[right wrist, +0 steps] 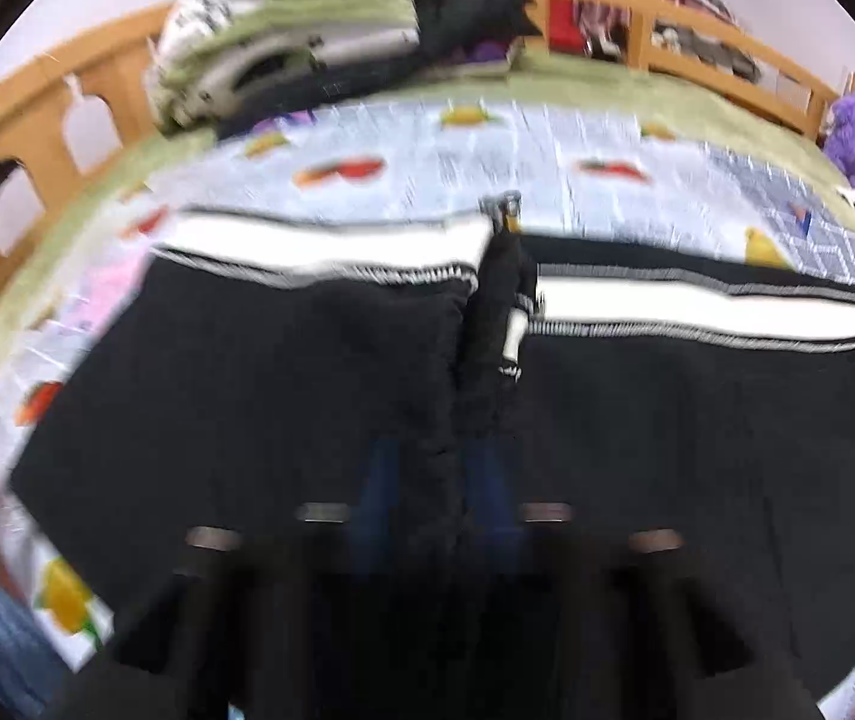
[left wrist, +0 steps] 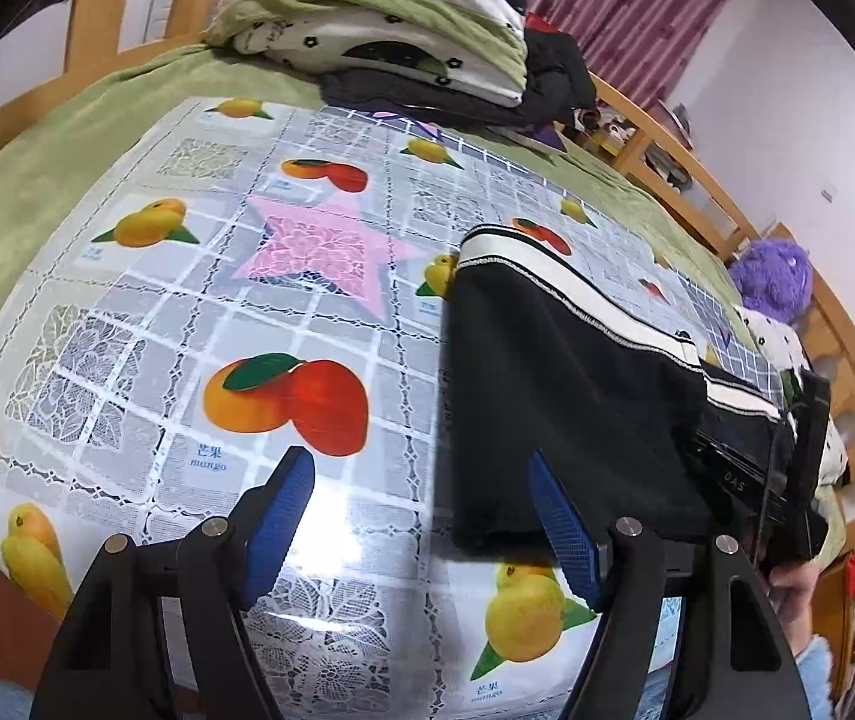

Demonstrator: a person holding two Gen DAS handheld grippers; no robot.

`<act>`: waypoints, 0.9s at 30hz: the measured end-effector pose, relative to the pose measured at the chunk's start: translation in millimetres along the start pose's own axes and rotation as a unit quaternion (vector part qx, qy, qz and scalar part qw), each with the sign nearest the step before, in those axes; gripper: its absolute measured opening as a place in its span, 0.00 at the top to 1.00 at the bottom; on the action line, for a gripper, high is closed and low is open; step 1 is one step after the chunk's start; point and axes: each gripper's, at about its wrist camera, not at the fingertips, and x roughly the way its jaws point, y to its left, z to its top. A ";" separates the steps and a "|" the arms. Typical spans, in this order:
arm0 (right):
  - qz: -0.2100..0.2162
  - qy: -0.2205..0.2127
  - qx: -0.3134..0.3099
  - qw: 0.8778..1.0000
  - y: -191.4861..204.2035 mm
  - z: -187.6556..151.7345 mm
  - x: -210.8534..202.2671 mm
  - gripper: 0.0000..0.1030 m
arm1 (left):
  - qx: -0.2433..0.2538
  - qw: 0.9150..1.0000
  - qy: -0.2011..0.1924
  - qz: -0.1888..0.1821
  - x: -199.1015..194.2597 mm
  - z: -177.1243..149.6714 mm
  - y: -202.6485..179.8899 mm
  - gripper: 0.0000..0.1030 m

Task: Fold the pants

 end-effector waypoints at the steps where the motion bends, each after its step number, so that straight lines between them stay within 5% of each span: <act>1: 0.011 -0.014 0.009 1.000 -3.2 -0.8 -4.0 0.92 | -0.002 1.000 0.000 0.000 0.3 0.4 1.1 0.30; 4: 0.091 -0.095 0.121 0.984 -46.0 -1.0 -42.2 0.93 | 0.002 1.000 -0.001 0.001 1.4 0.3 1.4 0.30; 7: 0.090 -0.056 0.139 0.985 -55.3 2.4 -24.8 0.93 | 0.007 1.000 0.009 -0.005 9.3 -0.9 -3.2 0.30; 9: 0.060 0.008 0.113 0.992 -43.8 -5.1 4.4 0.84 | 0.013 1.000 0.019 -0.003 13.5 -2.3 -7.7 0.30; 12: 0.058 -0.021 0.113 0.992 -41.5 -12.8 -13.4 0.82 | 0.025 1.000 0.017 -0.003 10.7 -4.6 -14.5 0.30; 16: 0.109 -0.041 0.147 0.982 -53.2 -32.9 -43.2 0.51 | 0.037 0.999 0.020 0.004 12.8 -6.0 -17.3 0.30; 21: 0.134 0.007 0.154 0.979 -48.8 -46.8 -24.1 0.49 | 0.062 0.994 0.032 0.084 15.2 -6.9 -12.7 0.30; 27: 0.141 0.001 0.153 0.978 -44.4 -41.7 -15.2 0.56 | 0.174 0.979 0.048 0.098 15.8 -27.2 -42.7 0.32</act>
